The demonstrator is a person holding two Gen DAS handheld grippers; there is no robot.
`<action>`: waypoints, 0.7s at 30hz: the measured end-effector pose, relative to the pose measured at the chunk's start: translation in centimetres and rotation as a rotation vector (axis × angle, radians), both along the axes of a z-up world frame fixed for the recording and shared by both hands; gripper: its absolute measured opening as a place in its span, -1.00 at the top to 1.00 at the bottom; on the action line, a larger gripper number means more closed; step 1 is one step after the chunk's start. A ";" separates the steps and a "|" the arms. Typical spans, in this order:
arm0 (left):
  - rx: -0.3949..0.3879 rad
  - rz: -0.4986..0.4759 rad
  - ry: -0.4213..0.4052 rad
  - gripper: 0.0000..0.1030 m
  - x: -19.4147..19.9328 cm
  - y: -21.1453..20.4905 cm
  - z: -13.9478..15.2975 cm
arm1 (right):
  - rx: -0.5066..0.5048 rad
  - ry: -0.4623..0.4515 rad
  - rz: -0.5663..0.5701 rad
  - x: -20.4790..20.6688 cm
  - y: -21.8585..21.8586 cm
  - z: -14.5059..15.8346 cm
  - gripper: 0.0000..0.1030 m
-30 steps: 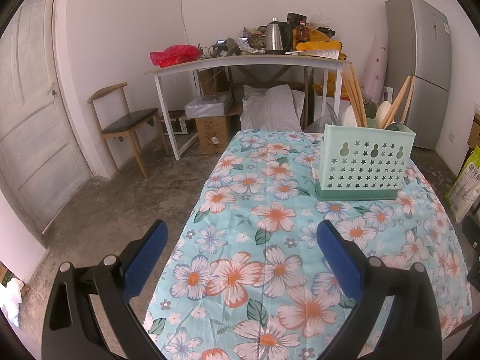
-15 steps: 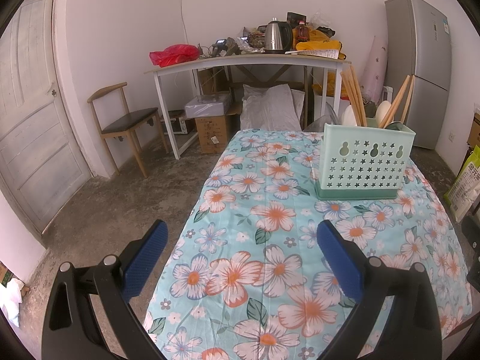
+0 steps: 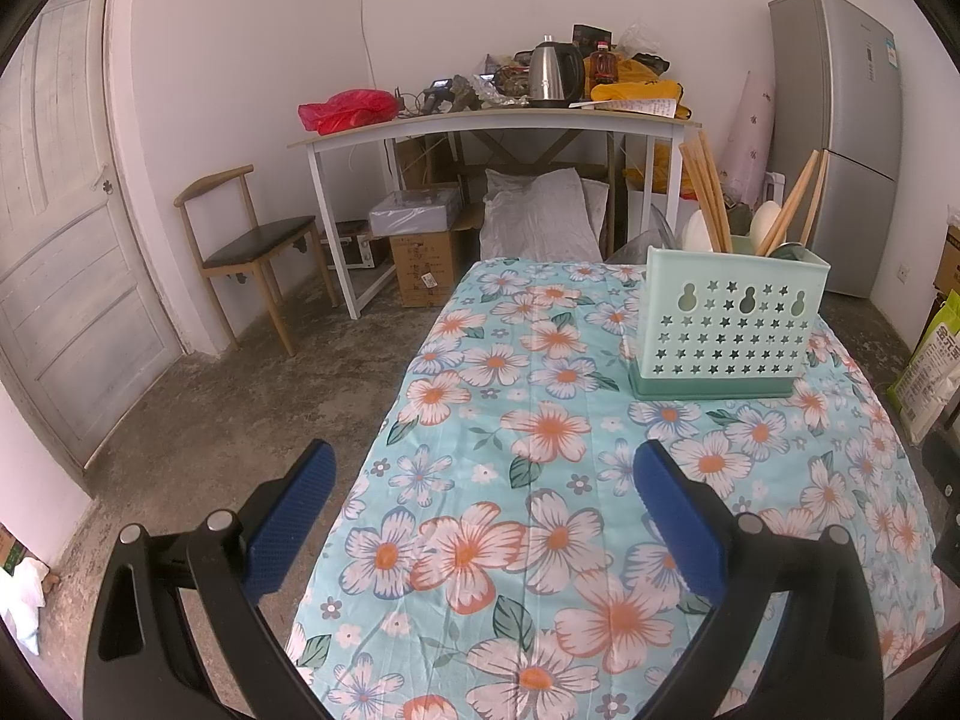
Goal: Organize utensils
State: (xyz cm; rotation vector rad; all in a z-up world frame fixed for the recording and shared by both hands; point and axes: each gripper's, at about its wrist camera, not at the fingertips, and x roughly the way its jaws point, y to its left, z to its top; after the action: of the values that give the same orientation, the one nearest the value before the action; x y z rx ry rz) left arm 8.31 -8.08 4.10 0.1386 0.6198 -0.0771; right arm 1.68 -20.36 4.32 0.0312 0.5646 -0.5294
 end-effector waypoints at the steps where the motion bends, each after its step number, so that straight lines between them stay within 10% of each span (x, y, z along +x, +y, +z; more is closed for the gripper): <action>1: 0.000 0.000 0.000 -0.89 -0.1 0.0 0.0 | 0.001 0.000 0.000 0.0 0.0 0.0 -0.84; 21: -0.001 -0.021 0.017 -0.89 -0.6 -0.6 -0.2 | 0.004 0.001 -0.002 -0.1 0.1 0.0 -0.84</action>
State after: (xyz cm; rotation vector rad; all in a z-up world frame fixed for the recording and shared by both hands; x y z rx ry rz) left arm 7.74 -8.67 3.92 0.1437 0.6353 -0.0990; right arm 1.55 -20.27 4.33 0.0352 0.5667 -0.5302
